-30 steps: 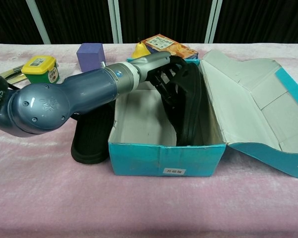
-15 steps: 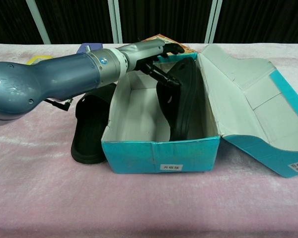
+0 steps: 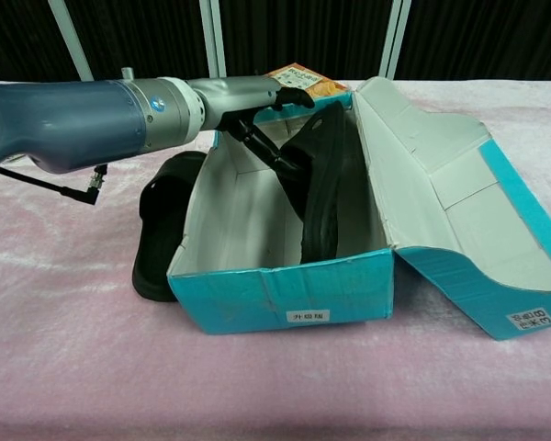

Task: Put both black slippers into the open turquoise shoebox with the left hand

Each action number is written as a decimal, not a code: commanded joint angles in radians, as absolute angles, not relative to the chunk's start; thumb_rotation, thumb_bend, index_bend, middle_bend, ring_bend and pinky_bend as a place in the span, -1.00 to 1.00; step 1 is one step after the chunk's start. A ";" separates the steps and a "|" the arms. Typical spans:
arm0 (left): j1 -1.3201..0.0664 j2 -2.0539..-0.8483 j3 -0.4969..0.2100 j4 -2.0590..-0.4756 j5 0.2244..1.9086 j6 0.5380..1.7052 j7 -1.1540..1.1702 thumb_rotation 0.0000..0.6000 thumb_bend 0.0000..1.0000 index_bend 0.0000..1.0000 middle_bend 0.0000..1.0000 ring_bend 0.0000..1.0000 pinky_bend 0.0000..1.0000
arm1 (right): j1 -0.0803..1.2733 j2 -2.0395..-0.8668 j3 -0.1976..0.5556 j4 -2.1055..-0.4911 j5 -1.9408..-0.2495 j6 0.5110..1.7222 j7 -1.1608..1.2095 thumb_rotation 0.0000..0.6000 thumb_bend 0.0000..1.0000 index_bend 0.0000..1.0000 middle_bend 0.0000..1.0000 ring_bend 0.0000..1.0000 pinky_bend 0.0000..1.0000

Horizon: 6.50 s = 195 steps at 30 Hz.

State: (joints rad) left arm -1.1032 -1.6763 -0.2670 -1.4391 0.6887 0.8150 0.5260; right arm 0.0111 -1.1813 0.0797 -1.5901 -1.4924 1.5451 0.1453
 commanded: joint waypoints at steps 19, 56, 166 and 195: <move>-1.149 -1.664 -0.247 -1.477 0.683 0.898 0.538 -1.00 -1.00 -1.00 -1.00 -1.00 -1.00 | 0.004 -1.184 0.077 -1.591 -1.500 1.556 0.149 1.00 -0.78 -0.91 -0.90 -1.00 -0.99; -1.102 -1.738 -0.202 -1.472 0.947 0.950 0.509 -1.00 -1.00 -0.73 -0.66 -1.00 -1.00 | 0.002 -1.197 0.080 -1.563 -1.490 1.550 0.172 1.00 -0.78 -0.91 -0.90 -1.00 -0.99; -1.098 -1.712 -0.256 -1.333 0.196 0.991 0.963 1.00 -0.79 -0.47 -0.14 -0.26 -0.34 | 0.001 -1.197 0.073 -1.557 -1.478 1.530 0.181 1.00 -0.78 -0.92 -0.91 -1.00 -0.99; -0.775 -1.338 -0.379 -1.669 0.878 0.731 0.084 1.00 -0.79 -0.39 -0.09 -0.24 -0.14 | 0.016 -1.191 0.077 -1.594 -1.501 1.533 0.137 1.00 -0.78 -0.92 -0.91 -1.00 -0.99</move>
